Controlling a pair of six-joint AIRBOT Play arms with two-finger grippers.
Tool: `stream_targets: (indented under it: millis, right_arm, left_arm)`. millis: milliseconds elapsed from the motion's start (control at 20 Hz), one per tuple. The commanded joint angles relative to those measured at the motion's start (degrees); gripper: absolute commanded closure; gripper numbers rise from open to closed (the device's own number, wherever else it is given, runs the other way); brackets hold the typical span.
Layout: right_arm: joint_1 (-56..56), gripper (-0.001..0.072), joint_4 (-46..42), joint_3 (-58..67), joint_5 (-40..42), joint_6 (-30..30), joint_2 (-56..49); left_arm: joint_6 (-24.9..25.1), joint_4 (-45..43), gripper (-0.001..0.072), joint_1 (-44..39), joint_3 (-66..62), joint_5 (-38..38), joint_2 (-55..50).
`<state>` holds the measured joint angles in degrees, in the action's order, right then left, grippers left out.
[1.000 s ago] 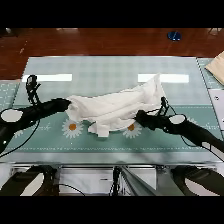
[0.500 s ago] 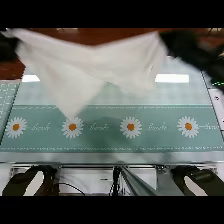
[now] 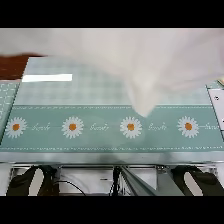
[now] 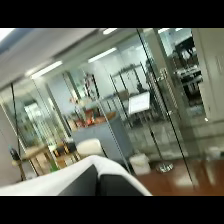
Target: Fold the shirts.
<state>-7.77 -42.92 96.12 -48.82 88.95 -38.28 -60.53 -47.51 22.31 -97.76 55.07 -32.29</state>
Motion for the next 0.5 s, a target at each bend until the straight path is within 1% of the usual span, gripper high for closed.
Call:
stream_targets:
  millis: [0,100,150,200,300,350,400,450]
  right_arm:
    - [-1.70,0.0696,-13.73,8.57,-16.68,11.41,3.13]
    - [-1.70,0.0696,-21.88,13.57,-24.98,16.11,3.89]
    - [-1.70,0.0696,-24.79,15.72,-30.34,16.94,3.67]
    - [-1.70,0.0696,-26.49,16.33,-35.47,16.94,3.52]
    - [-1.70,0.0696,-26.99,16.31,-47.76,16.11,1.68]
    - [-1.70,0.0696,-26.82,16.24,-55.08,13.70,-0.24]
    - [-1.53,0.0697,-25.24,14.56,-57.46,11.61,-1.68]
    - [-1.42,0.0696,-24.26,11.54,-57.09,11.26,-2.23]
  left_arm:
    - [-15.80,-5.88,0.0683,0.90,-5.14,14.45,6.32]
    - [-21.79,-9.90,0.0684,0.87,-6.67,21.00,8.85]
    - [-24.50,-11.56,0.0684,0.90,-7.52,25.27,9.07]
    - [-25.81,-11.96,0.0684,0.90,-7.69,29.40,8.92]
    - [-26.80,-11.87,0.0684,1.05,-7.26,41.13,7.32]
    - [-26.73,-11.82,0.0683,1.44,-6.16,46.23,6.56]
    - [-25.64,-11.41,0.0684,1.99,-3.58,50.01,6.16]
    - [-24.98,-10.27,0.0684,2.25,0.39,50.47,6.54]
